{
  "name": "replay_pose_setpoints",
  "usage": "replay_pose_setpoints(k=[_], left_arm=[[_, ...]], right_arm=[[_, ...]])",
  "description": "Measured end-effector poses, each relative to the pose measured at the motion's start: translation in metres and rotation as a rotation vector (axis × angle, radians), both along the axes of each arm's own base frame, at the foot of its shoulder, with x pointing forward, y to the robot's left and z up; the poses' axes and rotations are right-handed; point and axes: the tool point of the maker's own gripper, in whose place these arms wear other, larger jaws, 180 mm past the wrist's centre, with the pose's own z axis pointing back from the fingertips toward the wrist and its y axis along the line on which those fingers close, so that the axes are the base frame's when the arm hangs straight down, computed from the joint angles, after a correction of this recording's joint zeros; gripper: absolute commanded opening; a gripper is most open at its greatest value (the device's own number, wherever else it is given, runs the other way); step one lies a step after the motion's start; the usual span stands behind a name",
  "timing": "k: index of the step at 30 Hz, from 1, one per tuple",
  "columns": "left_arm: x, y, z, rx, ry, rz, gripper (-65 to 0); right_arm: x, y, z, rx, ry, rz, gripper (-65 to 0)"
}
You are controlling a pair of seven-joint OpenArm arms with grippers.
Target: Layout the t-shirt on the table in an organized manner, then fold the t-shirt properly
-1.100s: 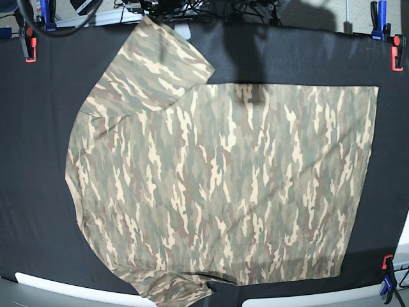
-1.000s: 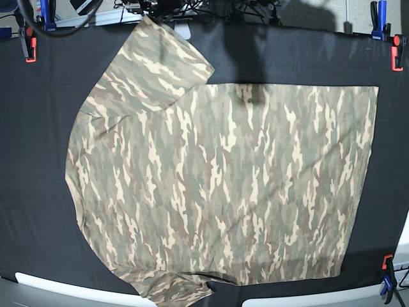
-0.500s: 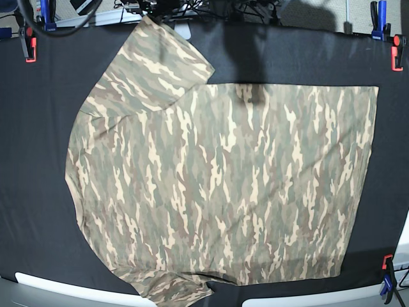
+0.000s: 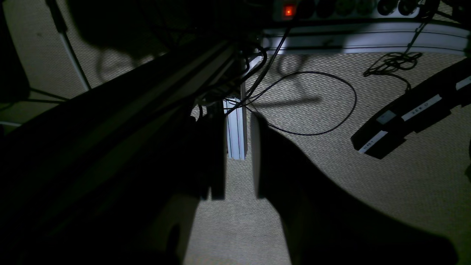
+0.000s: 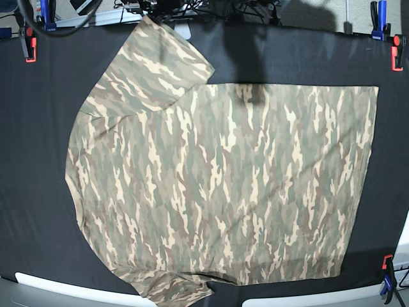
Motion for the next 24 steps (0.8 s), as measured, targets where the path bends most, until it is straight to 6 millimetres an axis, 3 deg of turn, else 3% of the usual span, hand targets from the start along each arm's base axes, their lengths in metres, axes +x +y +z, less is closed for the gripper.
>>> replay_pose_setpoints(k=[24], left_arm=[[0.0, 0.0, 0.0, 0.0, 0.0, 0.0, -50.1]], right_arm=[[0.0005, 0.0013, 0.0002, 0.007, -0.004, 0.001, -53.5]])
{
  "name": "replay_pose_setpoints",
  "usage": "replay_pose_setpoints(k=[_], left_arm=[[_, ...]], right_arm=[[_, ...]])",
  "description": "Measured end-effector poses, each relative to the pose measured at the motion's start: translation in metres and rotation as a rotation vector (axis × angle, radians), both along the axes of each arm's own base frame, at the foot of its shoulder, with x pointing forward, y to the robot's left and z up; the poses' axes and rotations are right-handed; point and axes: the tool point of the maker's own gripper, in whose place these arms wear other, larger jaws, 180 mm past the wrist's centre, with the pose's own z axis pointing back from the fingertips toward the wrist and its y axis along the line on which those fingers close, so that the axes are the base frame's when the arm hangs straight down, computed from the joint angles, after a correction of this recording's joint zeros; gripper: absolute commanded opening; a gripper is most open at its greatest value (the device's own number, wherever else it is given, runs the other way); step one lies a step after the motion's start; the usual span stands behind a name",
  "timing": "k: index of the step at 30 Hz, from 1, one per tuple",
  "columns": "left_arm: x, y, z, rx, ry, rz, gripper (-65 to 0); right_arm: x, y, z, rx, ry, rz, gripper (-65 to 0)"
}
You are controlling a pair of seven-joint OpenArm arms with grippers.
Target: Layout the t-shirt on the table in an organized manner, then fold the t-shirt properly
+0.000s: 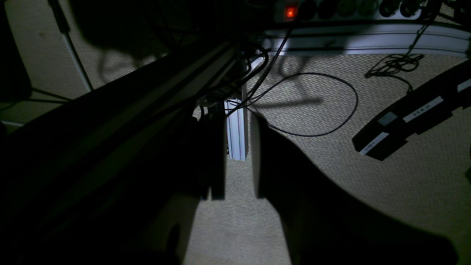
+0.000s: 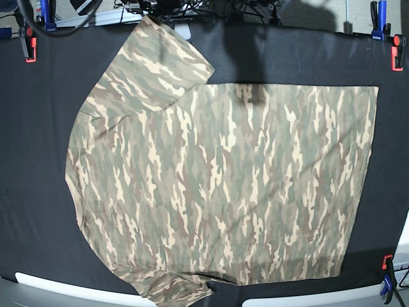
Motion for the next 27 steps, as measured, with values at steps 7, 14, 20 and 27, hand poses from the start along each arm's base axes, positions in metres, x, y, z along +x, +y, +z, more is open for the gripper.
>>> replay_pose_setpoints(k=[7, 14, 20, 27], left_arm=[[0.0, 0.0, 0.0, 0.0, 0.0, 0.0, -50.1], [-0.001, 0.0, 0.0, 0.0, 0.002, 0.0, -50.1], [-0.007, 0.001, 0.001, 0.0, -0.004, 0.003, -50.1], [-0.013, 0.0, 0.013, -0.065, -0.059, 0.043, -50.1]], right_arm=[[0.0, 0.0, 0.0, 0.0, 0.0, 0.0, -53.5], [-0.004, -0.009, 0.0, -0.011, 0.005, 0.002, -53.5], [-0.016, -0.034, 0.001, -0.033, 0.019, 0.01, -53.5], [-0.041, -0.045, 0.009, -0.002, 0.02, 0.041, -53.5]])
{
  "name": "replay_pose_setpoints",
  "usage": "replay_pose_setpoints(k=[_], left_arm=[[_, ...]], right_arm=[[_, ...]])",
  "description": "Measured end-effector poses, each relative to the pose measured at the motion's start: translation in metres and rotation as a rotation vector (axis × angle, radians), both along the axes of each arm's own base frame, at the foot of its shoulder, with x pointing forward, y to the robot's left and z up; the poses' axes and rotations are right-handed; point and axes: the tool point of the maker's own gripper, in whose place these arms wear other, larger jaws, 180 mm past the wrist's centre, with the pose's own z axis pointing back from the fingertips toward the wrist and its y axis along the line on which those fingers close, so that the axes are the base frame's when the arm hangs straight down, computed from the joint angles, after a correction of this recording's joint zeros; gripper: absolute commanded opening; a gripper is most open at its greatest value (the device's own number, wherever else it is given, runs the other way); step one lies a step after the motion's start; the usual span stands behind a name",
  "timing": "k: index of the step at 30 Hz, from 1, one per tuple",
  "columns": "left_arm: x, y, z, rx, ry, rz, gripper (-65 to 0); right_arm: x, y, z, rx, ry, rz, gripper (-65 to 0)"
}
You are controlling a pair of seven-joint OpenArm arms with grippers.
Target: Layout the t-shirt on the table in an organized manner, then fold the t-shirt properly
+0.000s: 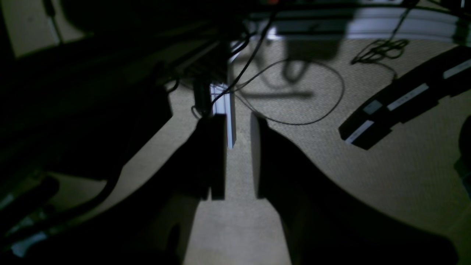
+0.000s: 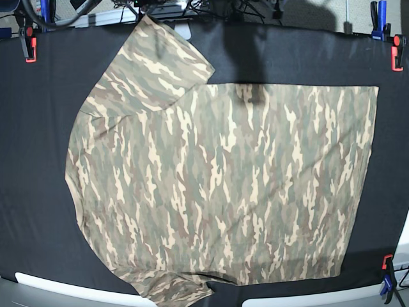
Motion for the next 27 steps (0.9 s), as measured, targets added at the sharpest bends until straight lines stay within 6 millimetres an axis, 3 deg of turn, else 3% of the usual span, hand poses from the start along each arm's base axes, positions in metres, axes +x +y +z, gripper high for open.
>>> replay_pose_setpoints(k=[6, 13, 18, 27], left_arm=[[-0.009, -0.011, 0.021, -0.009, -0.042, -0.116, -50.1], [-0.015, 0.003, 0.056, 0.076, -0.082, -0.122, -50.1], [0.0, 0.02, 0.086, 0.12, -0.177, -0.129, -50.1], [-0.003, 0.062, 0.12, 0.214, -0.168, -0.228, -50.1]], right_arm=[[-0.019, -0.006, 0.018, 0.025, 0.019, -0.075, -53.5], [-0.029, -0.035, 0.054, 0.006, -0.044, -0.025, -53.5], [-0.043, -0.044, 0.088, 0.034, -0.058, -0.015, -53.5], [-0.023, -0.039, 0.166, 0.094, -0.132, 0.153, -53.5]])
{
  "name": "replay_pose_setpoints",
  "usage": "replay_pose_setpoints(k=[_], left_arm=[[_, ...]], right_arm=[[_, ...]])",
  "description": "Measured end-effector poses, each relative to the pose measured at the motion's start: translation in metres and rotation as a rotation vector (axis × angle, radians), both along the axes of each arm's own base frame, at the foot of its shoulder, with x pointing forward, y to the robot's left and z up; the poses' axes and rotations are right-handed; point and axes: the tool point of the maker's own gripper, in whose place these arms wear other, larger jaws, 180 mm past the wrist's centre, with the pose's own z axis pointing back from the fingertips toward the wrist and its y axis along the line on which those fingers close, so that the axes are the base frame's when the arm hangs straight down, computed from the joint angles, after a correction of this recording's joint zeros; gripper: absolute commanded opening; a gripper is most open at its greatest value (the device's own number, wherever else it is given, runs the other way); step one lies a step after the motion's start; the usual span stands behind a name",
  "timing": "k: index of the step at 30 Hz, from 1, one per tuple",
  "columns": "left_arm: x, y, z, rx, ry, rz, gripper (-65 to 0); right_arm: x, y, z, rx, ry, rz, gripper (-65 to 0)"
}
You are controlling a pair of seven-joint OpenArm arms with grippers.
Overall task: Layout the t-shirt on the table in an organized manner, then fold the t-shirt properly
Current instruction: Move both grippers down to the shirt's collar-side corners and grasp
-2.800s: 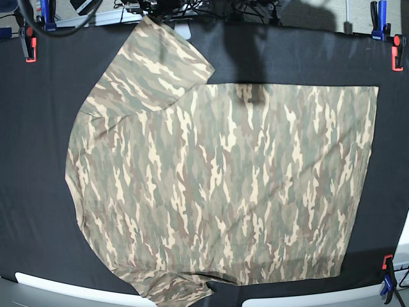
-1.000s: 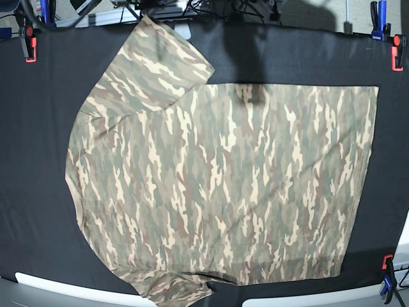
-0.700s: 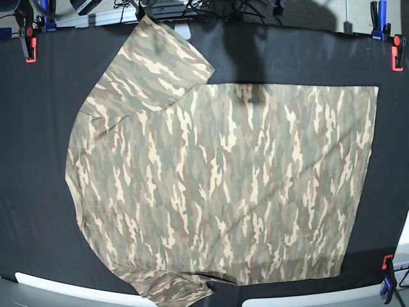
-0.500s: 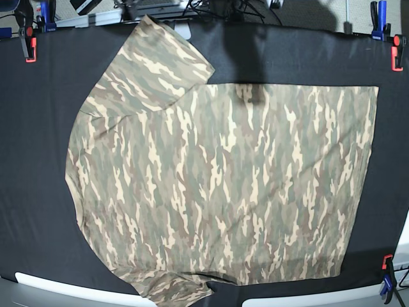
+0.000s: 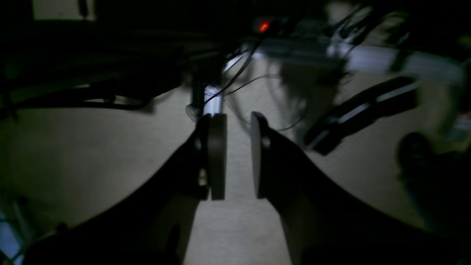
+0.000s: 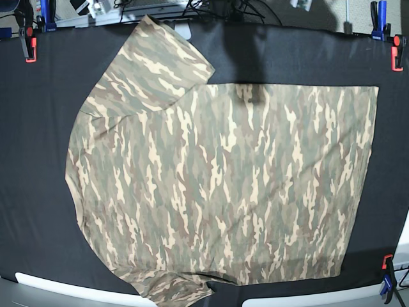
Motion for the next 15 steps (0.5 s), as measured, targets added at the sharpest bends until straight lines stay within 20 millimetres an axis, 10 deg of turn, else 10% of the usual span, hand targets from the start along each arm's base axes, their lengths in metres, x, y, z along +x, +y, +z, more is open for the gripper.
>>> replay_pose_setpoints(k=[7, 15], left_arm=[[0.008, 0.02, 0.038, 0.058, -0.066, -0.097, -50.1], [0.052, 0.039, 0.085, 0.228, -0.207, -0.316, -50.1]], right_arm=[[0.024, 0.037, 0.063, 0.121, -0.123, 0.202, -53.5], [0.08, 0.035, 0.12, 0.084, -0.332, 0.302, -53.5]])
